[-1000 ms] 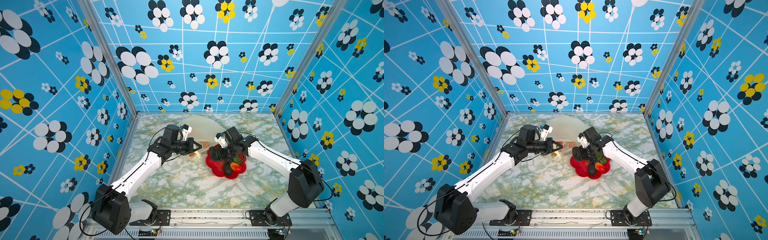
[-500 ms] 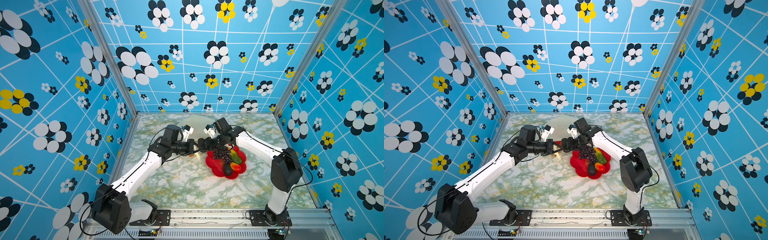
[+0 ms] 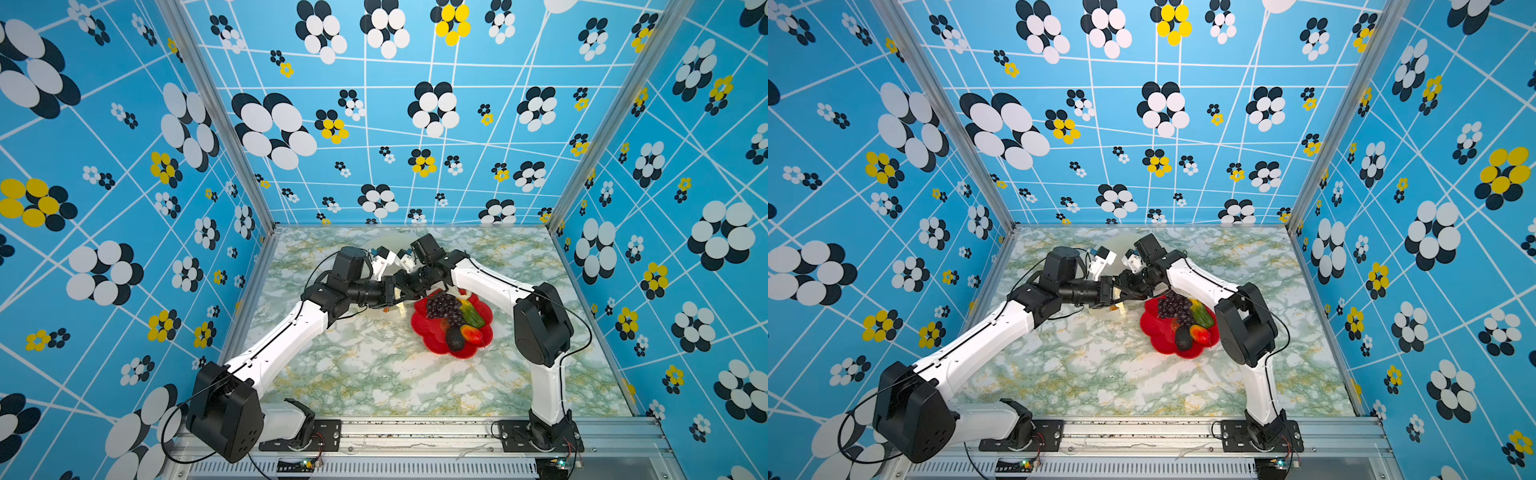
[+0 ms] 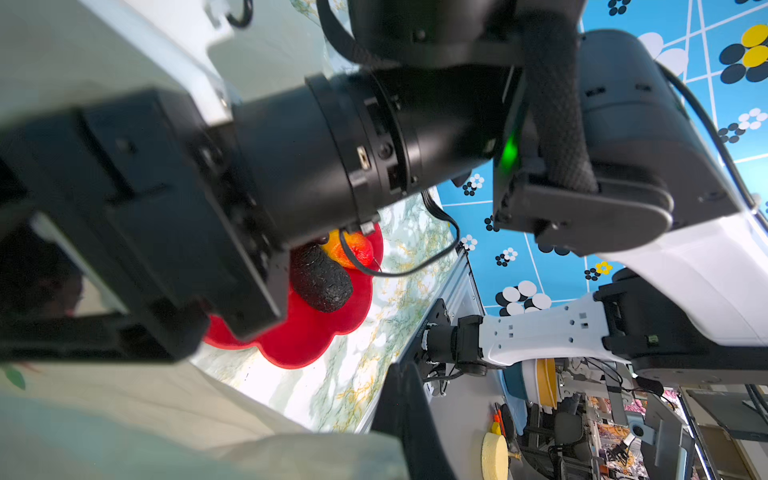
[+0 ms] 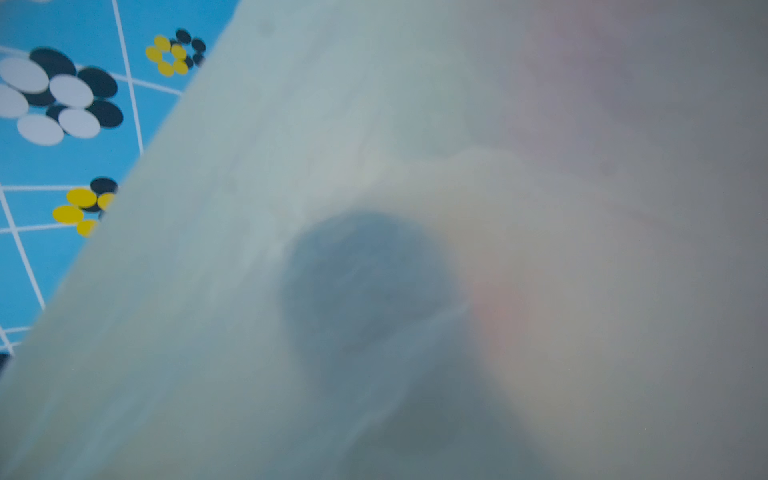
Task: Place the fruits into the plastic bag
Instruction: 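Lower the avocado into the bag mouth and open the right gripper, then withdraw the right gripper from the bag back over the plate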
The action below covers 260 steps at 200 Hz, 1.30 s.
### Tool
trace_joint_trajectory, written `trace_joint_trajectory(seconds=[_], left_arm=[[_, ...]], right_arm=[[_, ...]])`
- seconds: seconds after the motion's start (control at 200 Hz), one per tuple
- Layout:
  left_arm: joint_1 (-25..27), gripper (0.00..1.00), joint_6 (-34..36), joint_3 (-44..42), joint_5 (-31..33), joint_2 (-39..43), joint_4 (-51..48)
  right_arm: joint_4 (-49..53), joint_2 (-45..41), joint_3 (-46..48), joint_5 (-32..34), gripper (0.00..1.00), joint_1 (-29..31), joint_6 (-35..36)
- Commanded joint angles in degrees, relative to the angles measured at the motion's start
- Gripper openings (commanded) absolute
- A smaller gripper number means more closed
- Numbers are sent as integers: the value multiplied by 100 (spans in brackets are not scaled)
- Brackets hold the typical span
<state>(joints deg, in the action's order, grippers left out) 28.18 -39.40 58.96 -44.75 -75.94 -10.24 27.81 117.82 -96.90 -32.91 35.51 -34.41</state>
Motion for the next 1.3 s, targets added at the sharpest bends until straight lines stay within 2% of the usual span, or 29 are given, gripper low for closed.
trace_joint_trajectory(seconds=[0.0, 0.08, 0.165, 0.255, 0.44, 0.555, 0.73, 0.865, 1.01, 1.295], left_arm=[[29, 0, -6, -178, 25, 230, 102], [15, 0, -22, -205, 138, 294, 9], [-8, 0, 6, -209, 245, 325, -141], [-71, 0, -25, -267, 328, 360, -152], [-258, 0, -115, -196, 423, 356, -267], [-313, 0, -1, -26, 504, 385, -543], [-340, 0, 44, 40, 619, 564, -826], [-344, 0, 99, 19, 679, 662, -1051], [-366, 0, 118, 36, 730, 728, -1238], [-349, 0, -40, -193, 888, 886, -1190]], right_arm=[[-364, 46, -418, 901, 48, -204, -367], [-426, 77, -558, 1076, 58, -296, -453], [-460, 46, -634, 924, 70, -348, -531], [-273, -75, -644, 776, 78, -351, -476], [137, -775, -108, 588, 99, -354, -254], [485, -1421, 393, 511, 99, -350, -42], [1267, -2491, 1179, 829, 99, -352, 481], [2610, -2981, 1259, 1517, 99, -347, 1201], [3550, -3307, 1548, 2072, 99, -351, 1630], [3443, -3944, 2519, 2218, 99, -349, 1314]])
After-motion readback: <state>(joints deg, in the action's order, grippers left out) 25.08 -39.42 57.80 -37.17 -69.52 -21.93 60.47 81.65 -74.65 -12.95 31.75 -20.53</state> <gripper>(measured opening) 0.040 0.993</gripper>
